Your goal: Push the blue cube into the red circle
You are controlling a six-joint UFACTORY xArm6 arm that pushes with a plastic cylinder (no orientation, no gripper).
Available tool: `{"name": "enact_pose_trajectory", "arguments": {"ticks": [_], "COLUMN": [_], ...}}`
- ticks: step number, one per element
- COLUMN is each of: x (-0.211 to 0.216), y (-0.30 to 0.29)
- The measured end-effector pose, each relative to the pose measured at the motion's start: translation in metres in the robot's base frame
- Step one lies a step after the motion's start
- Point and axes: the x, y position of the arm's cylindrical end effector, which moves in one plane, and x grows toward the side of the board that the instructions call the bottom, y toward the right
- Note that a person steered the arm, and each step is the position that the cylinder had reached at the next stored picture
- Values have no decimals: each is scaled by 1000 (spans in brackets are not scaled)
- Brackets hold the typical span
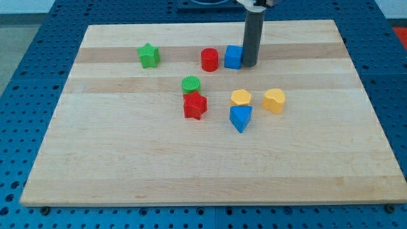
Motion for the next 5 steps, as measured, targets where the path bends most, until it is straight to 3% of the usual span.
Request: {"name": "enact_pose_trajectory", "arguments": {"ticks": [2,5], "x": [-22,-14], "y": [15,-2]}}
